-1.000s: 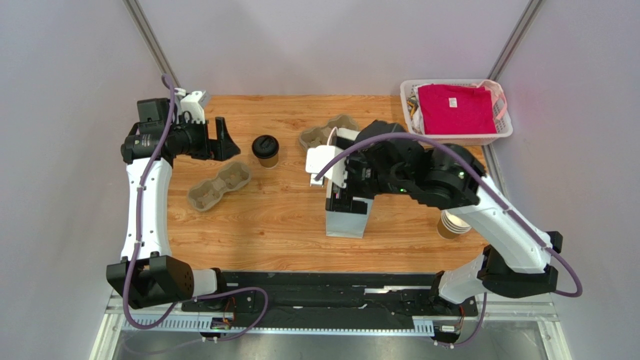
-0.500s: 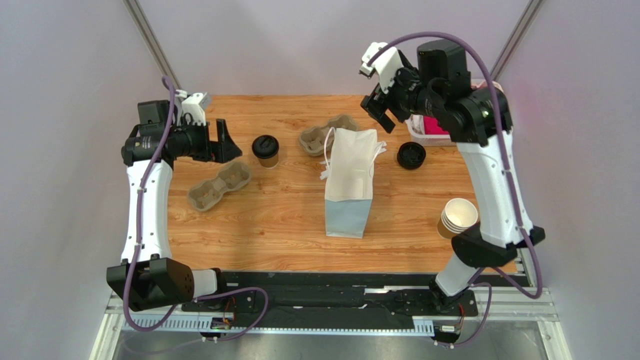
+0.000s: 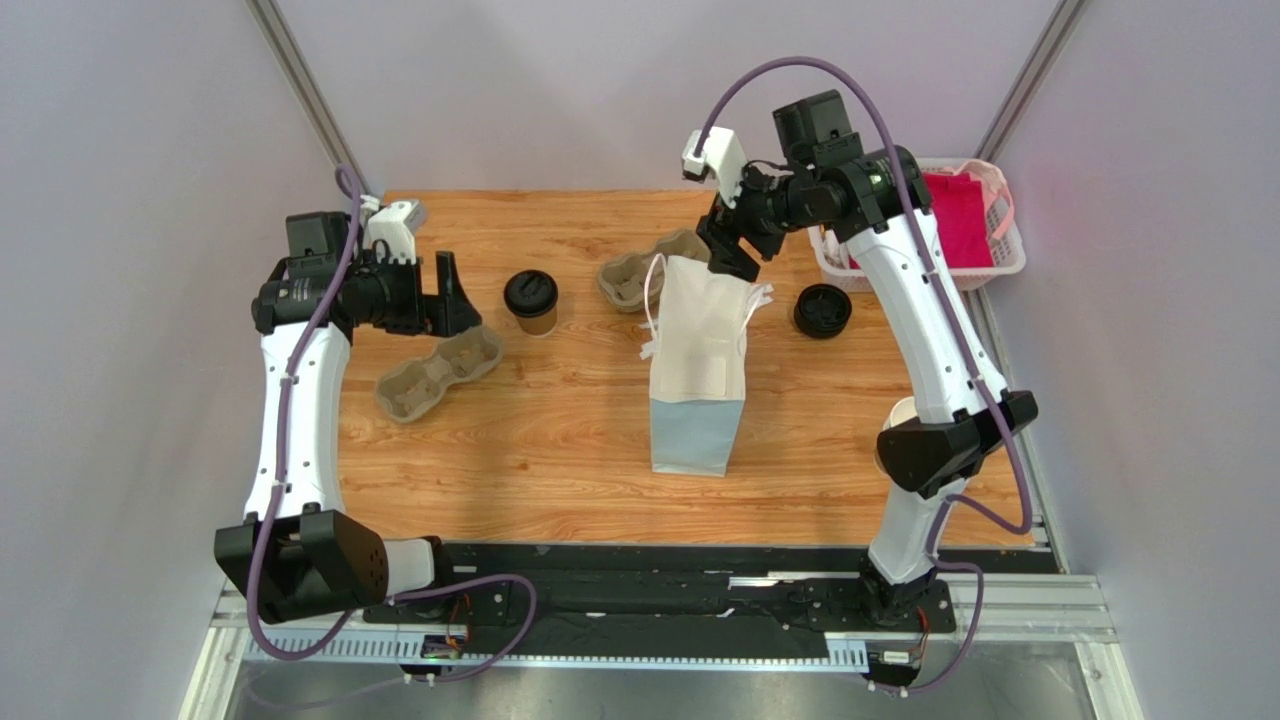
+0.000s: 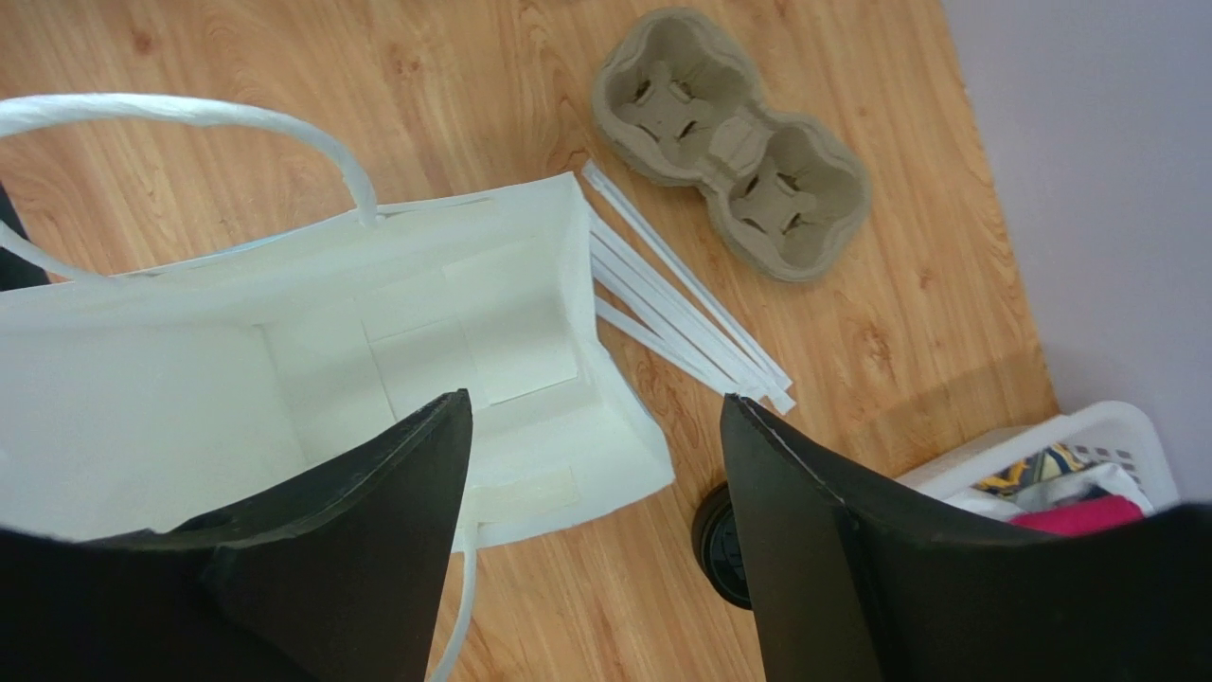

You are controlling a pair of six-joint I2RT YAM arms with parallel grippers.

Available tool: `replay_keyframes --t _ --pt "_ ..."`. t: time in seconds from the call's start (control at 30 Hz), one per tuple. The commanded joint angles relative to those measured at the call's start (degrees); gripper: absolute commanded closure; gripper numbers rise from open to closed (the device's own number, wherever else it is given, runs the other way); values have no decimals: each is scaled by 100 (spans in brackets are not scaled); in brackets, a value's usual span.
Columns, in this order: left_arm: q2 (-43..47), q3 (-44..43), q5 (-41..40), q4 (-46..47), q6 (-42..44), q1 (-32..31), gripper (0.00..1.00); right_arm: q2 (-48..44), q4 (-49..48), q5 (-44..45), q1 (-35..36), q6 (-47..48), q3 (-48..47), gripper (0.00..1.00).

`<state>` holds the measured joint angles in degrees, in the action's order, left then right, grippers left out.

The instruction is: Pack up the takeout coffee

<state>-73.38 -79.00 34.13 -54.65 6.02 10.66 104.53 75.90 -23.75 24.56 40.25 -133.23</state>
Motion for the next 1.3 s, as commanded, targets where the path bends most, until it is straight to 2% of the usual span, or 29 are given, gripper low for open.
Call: replay_keyframes --t 0.0,0.13,0.3,0.4,0.43,0.47,0.57,0.6,0.83,1.03,1.2,1.27 --pt "79 60 -661 139 -22 42 1 216 180 -350 -4 308 69 31" --pt "-79 156 -943 113 -154 68 1 375 48 -227 -65 317 218 33" --pt "-167 359 -697 130 -373 174 1 515 -172 -174 -126 352 403 39" --pt "-211 455 -540 165 -522 348 1 595 -128 -218 -170 404 473 51" --pt "-246 560 -382 174 -567 463 1 595 -119 -227 -170 431 534 60" --pt "-264 640 -94 218 -602 568 1 595 -128 -227 -170 440 561 64" --pt "-308 877 -178 350 -971 1016 3 604 -145 -209 -170 335 544 94" --pt "-325 913 -179 341 -989 1305 3 595 -154 -209 -170 274 526 100" --pt "-344 1413 235 665 -910 2422 5 279 -418 -332 -162 9 798 100" --pt "-273 2055 -135 1088 -672 2590 4 112 -584 -43 -153 -395 895 100" --pt "-764 2380 67 1404 -1041 2959 6 -82 -804 -200 -162 -483 1106 100" --pt "-844 2503 199 1799 -1304 3109 8 -204 -927 -270 -162 -518 1272 100"
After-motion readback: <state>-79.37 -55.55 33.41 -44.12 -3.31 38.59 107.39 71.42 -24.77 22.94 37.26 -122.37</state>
